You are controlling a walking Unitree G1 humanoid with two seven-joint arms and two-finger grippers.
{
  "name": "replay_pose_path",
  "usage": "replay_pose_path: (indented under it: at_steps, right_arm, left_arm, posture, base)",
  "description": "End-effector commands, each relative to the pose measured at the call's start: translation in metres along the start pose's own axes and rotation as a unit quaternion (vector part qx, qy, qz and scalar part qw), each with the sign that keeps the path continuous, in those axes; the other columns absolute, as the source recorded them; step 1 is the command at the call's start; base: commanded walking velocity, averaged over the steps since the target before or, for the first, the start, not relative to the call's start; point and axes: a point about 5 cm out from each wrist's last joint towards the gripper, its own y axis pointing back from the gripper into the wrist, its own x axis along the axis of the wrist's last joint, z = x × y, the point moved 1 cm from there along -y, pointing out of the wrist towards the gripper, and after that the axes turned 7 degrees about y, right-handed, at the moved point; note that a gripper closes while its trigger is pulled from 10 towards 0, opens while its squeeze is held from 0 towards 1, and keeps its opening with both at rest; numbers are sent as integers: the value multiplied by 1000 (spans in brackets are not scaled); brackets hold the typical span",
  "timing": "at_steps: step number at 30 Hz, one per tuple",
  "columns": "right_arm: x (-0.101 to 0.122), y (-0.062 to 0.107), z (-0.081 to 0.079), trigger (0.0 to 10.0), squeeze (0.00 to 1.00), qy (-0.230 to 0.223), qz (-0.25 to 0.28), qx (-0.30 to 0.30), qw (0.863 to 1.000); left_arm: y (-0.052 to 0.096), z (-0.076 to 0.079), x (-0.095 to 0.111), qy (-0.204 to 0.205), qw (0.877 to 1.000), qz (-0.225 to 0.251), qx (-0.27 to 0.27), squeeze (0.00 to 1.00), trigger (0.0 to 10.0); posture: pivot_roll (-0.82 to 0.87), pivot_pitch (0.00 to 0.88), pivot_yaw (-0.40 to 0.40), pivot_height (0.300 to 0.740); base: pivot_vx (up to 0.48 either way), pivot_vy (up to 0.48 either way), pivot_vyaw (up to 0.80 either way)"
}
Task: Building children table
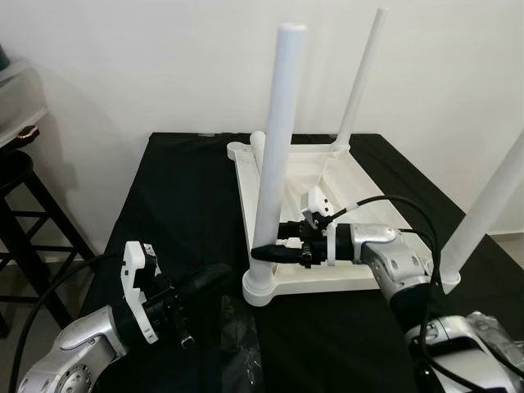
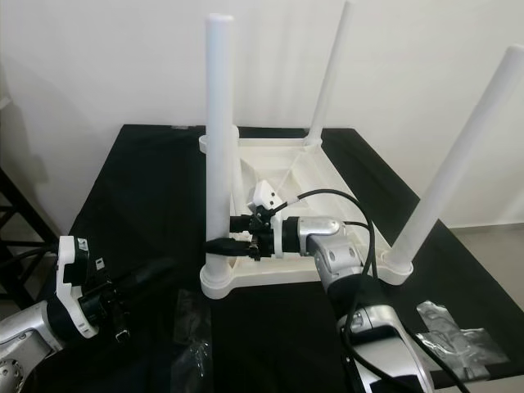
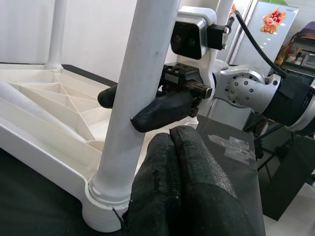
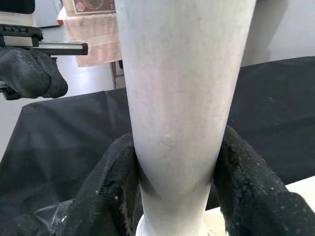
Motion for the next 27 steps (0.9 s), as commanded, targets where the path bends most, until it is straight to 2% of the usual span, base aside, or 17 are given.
replay_pose_path:
  at_steps: [1, 5, 7, 11, 12, 13, 14, 15, 16, 17, 18, 23, 26, 27]
  right_arm:
    - [4, 1, 1, 0, 0, 9, 7, 14, 1000]
    - [1, 3, 0, 0, 0, 21, -12, 27, 999]
    - [-8, 0, -2, 0, 0, 37, -47, -3, 998]
    - [-14, -4, -5, 0, 0, 43, -63, -24, 997]
    - [-23, -13, -14, 0, 0, 33, -67, -67, 995]
    - [-31, -34, -30, 0, 0, -10, -36, -174, 984]
    - [-31, -34, -30, 0, 0, -10, -36, -174, 984]
    - [-35, -47, -47, 0, 0, -78, -1, -271, 959]
    - [-35, -47, -47, 0, 0, -78, -1, -271, 959]
    - [-40, -56, -70, 0, 0, -77, -22, -297, 951]
    - [-37, -56, -75, 0, 0, -66, -27, -326, 943]
    - [-46, -46, -71, 0, 0, -81, -53, -332, 938]
    - [-45, -47, -73, 0, 0, -70, -66, -325, 941]
    - [-45, -46, -74, 9529, 0, -73, -71, -329, 939]
  left_arm:
    - [0, 0, -2, 1, 1000, -6, 0, 0, 10000]
    - [0, 1, -3, 2, 1000, -7, -1, 0, 10000]
    - [0, 2, -3, 2, 1000, -5, -1, 0, 10000]
    - [0, 2, -3, 2, 1000, -5, -1, 0, 10000]
    - [0, 3, -2, 2, 1000, -4, -1, 0, 10000]
    - [1, 4, -1, 1, 1000, -3, -1, 0, 10000]
    - [1, 4, -1, 1, 1000, -3, -1, 0, 10000]
    - [3, 4, 0, 0, 1000, -2, -1, 0, 10000]
    - [3, 4, 0, 0, 1000, -2, -1, 0, 10000]
    - [4, 4, 1, 1, 1000, -4, -2, 0, 10000]
    - [5, 3, 1, 3, 1000, -6, -5, 0, 10000]
    - [3, 3, 2, 9, 1000, -10, -14, 0, 10000]
    - [5, 3, 2, 6, 1000, -6, -7, 0, 10000]
    - [5, 3, 2, 4, 1000, -4, -4, 0, 10000]
  posture:
    - [143, 0, -77, 740]
    - [134, 0, -76, 740]
    - [131, 0, -86, 740]
    - [131, 0, -88, 740]
    - [131, 0, -92, 740]
    - [115, 0, -91, 740]
    - [115, 0, -91, 740]
    - [109, 0, -79, 740]
    - [109, 0, -79, 740]
    - [81, 0, -56, 740]
    - [71, 0, -48, 740]
    - [81, 0, -59, 740]
    - [81, 0, -60, 740]
    - [82, 0, -59, 740]
  base:
    - [0, 0, 0]
    - [0, 0, 0]
    - [0, 0, 0]
    - [0, 0, 0]
    - [0, 0, 0]
    - [0, 0, 0]
    - [0, 0, 0]
    - [0, 0, 0]
    - [0, 0, 0]
    - [0, 0, 0]
    - [0, 0, 0]
    - [0, 0, 0]
    - [0, 0, 0]
    - [0, 0, 0]
